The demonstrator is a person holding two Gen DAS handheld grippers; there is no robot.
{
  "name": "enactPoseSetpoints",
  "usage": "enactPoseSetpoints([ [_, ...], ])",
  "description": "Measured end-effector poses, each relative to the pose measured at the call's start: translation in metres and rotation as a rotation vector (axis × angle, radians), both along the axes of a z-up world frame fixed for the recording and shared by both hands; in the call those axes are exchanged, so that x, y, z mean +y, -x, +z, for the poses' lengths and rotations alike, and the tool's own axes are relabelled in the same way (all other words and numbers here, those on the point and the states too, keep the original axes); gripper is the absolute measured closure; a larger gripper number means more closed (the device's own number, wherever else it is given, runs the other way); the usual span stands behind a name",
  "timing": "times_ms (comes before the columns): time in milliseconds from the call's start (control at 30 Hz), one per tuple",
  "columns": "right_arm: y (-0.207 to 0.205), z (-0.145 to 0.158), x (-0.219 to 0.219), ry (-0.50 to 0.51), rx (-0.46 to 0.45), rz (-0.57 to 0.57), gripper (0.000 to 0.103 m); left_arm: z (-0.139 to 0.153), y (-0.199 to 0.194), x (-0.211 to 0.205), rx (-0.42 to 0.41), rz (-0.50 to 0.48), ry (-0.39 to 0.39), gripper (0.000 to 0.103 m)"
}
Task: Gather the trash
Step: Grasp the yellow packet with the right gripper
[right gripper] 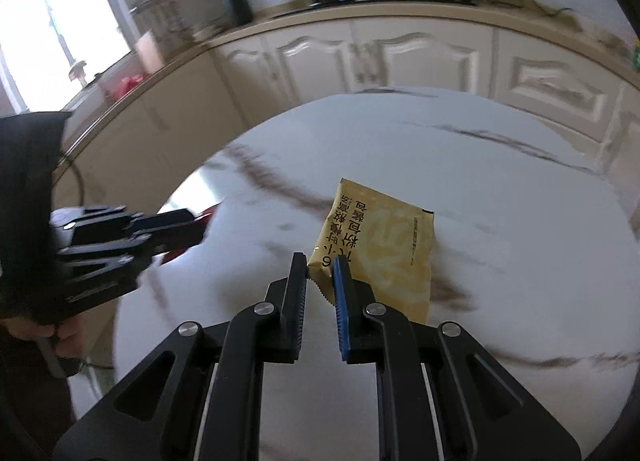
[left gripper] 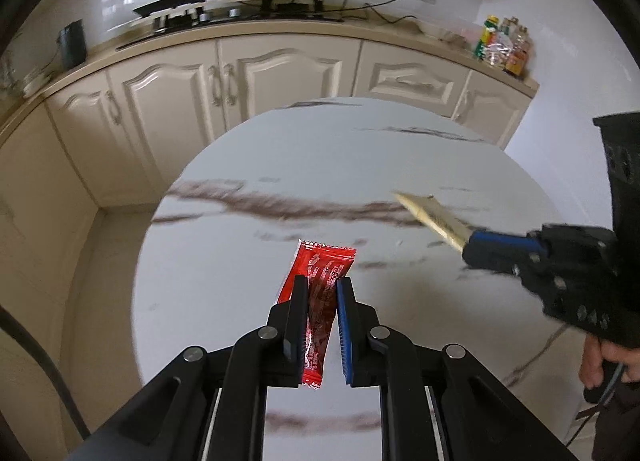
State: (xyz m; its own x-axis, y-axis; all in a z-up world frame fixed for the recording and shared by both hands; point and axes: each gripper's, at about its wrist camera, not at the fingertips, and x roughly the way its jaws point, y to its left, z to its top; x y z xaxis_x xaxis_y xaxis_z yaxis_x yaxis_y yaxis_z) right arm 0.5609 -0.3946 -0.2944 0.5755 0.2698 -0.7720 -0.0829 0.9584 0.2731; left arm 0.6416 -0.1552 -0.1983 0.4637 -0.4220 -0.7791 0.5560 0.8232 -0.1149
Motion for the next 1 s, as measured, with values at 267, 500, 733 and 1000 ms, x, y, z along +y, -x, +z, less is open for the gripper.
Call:
enactPoseSetpoints([
  [267, 0.036, -0.015, 0.079, 0.000, 0.050, 0.136, 0.090, 0.013, 0.053, 0.058, 0.001, 0.051, -0.006, 0.093],
  [500, 0.051, 0.003, 0.112, 0.210, -0.077, 0.008, 0.037, 0.024, 0.086, 0.084, 0.004, 0.045, 0.008, 0.093],
  [733, 0.028, -0.008, 0.121, 0.375, -0.044, -0.087, 0.022, 0.033, 0.098, 0.097, 0.003, 0.030, 0.018, 0.093],
  [1000, 0.023, -0.028, 0.088, 0.216, 0.067, -0.078, 0.019, 0.034, 0.089, 0.099, 0.018, 0.019, 0.028, 0.093],
])
